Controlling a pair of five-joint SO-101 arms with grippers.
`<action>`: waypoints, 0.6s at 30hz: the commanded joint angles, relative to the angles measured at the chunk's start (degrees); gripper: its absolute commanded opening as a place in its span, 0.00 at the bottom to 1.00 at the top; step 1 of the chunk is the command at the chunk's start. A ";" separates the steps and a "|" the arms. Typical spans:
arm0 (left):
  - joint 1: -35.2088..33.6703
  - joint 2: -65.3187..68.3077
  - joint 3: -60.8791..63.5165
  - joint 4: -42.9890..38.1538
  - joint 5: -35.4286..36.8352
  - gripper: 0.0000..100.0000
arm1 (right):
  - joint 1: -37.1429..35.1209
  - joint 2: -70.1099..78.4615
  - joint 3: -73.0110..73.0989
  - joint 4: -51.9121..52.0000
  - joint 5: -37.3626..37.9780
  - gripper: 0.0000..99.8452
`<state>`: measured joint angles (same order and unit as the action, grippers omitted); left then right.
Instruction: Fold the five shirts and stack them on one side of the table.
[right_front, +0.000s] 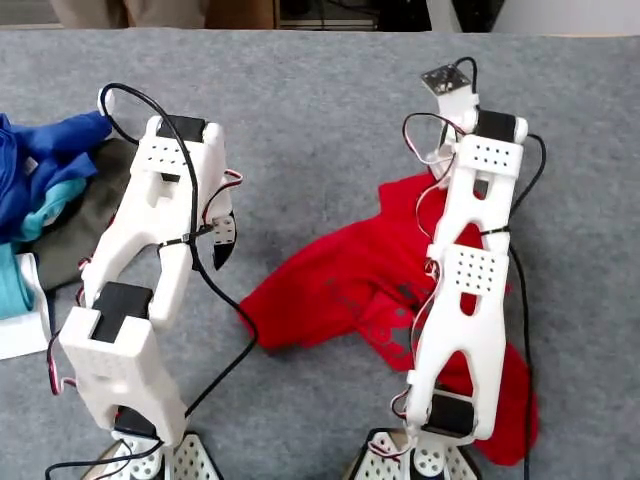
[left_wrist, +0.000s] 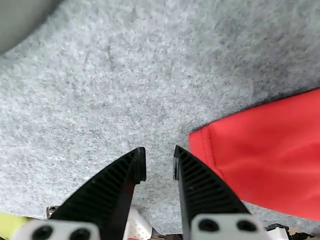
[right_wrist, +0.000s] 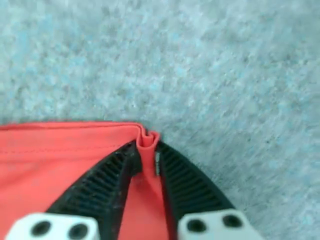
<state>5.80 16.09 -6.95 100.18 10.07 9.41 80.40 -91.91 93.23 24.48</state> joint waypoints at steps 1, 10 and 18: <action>0.53 -2.77 -0.26 0.62 -0.35 0.11 | 0.66 -1.45 -3.74 -2.20 -0.97 0.02; 1.67 -2.68 -0.62 -0.18 -0.26 0.11 | 5.67 -7.43 -3.65 -7.30 -8.62 0.00; 10.02 2.07 -6.07 -2.73 3.16 0.11 | 19.38 -6.29 -3.65 -19.34 -24.00 0.00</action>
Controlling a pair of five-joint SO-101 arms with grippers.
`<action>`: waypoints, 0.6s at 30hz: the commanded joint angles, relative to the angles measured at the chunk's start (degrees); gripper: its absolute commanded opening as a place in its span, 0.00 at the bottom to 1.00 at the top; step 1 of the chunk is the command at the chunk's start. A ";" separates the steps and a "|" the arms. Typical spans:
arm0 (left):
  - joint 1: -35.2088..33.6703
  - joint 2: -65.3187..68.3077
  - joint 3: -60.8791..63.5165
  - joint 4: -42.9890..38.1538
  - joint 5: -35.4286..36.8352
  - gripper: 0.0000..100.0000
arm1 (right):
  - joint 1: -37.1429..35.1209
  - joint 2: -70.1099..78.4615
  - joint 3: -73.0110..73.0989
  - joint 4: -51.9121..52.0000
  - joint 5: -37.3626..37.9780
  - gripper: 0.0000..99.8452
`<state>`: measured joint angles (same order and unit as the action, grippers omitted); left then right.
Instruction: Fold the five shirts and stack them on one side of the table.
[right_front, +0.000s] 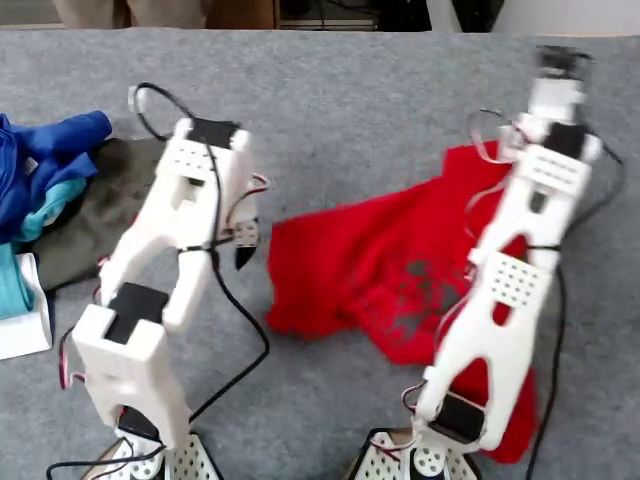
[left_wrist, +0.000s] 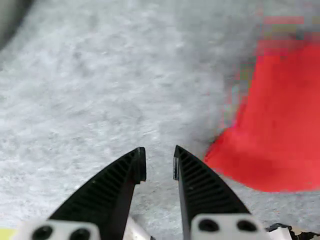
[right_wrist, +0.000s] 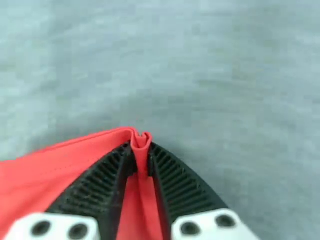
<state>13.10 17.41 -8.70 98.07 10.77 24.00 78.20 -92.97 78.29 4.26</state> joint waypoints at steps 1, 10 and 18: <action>3.69 1.80 -6.07 -0.70 3.52 0.11 | 5.76 -3.56 -2.59 -5.36 -4.57 0.00; 5.45 20.35 -35.08 -0.18 15.21 0.15 | 5.76 0.40 -2.51 -7.56 -5.27 0.00; 12.57 32.75 -53.19 2.64 23.47 0.19 | 5.14 0.40 -2.51 -7.56 -5.19 0.00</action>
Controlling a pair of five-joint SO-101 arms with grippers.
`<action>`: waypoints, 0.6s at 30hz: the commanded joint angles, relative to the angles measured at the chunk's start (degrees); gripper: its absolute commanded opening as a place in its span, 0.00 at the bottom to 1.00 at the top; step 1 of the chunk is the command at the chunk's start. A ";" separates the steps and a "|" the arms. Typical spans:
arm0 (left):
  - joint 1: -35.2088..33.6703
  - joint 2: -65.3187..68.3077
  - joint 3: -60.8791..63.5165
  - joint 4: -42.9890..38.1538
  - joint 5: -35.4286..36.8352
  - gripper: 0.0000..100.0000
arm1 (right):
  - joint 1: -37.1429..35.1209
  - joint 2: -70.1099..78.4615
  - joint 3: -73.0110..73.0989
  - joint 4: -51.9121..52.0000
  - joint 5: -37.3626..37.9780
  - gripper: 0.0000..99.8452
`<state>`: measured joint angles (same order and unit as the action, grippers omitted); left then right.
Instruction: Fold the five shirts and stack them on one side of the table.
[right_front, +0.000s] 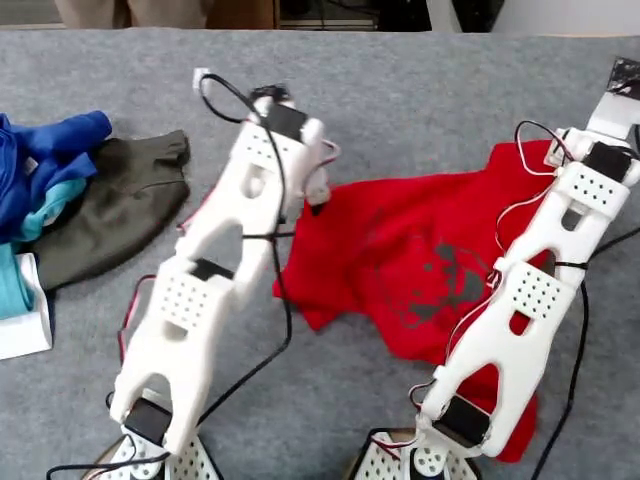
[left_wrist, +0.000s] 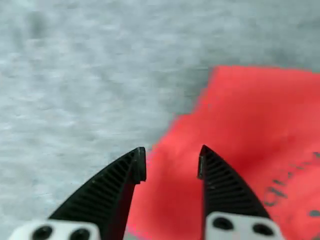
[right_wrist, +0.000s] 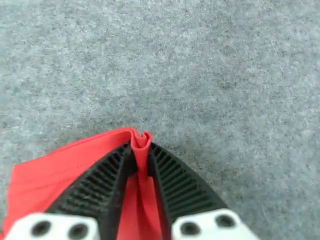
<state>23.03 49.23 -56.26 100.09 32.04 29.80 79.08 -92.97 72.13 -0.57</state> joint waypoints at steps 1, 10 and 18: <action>3.34 1.98 -6.15 0.53 2.73 0.19 | -0.66 -0.48 -2.51 -1.41 -0.35 0.00; 9.49 9.45 -6.15 0.62 -0.88 0.08 | -0.92 -0.48 -2.51 -1.49 2.90 0.00; 12.84 9.36 5.80 0.70 -1.76 0.05 | -1.71 -0.57 -2.51 -1.41 6.51 0.00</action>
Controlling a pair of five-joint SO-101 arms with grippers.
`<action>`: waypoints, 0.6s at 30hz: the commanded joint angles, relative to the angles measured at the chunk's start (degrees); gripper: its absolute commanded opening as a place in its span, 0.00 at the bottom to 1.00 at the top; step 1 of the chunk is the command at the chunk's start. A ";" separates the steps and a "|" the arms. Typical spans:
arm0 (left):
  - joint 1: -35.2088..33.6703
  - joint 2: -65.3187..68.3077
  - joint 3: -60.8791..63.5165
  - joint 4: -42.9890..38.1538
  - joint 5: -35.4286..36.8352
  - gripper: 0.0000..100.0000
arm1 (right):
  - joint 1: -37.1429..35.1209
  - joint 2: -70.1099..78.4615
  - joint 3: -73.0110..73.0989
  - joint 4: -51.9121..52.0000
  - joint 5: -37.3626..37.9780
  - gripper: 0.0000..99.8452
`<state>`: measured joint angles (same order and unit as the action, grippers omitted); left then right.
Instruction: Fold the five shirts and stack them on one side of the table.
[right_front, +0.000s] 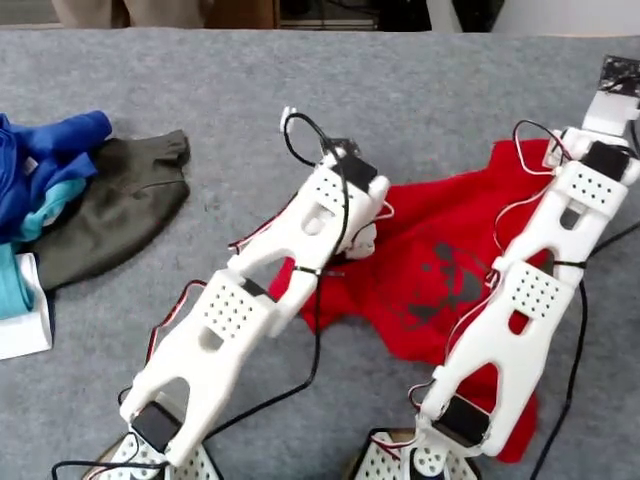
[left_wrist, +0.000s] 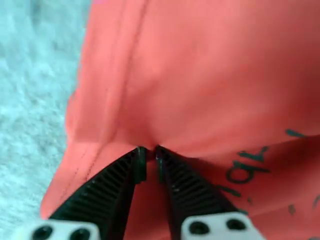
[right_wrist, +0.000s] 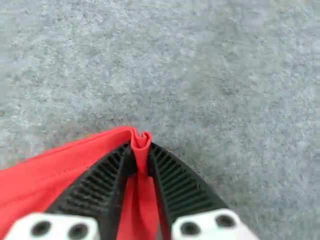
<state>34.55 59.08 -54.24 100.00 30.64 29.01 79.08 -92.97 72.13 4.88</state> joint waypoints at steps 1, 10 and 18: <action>1.85 -0.75 4.66 0.79 -0.35 0.05 | -0.92 -0.57 -2.51 -1.41 1.58 0.00; 5.54 -11.82 9.93 0.79 -0.09 0.06 | -0.66 -0.57 -2.59 -1.32 3.08 0.00; -5.71 -20.97 8.44 0.62 4.92 0.19 | -0.66 -0.57 -2.59 -1.32 3.08 0.00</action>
<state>32.88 43.78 -44.22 100.09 34.51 28.84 79.08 -92.97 72.13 7.60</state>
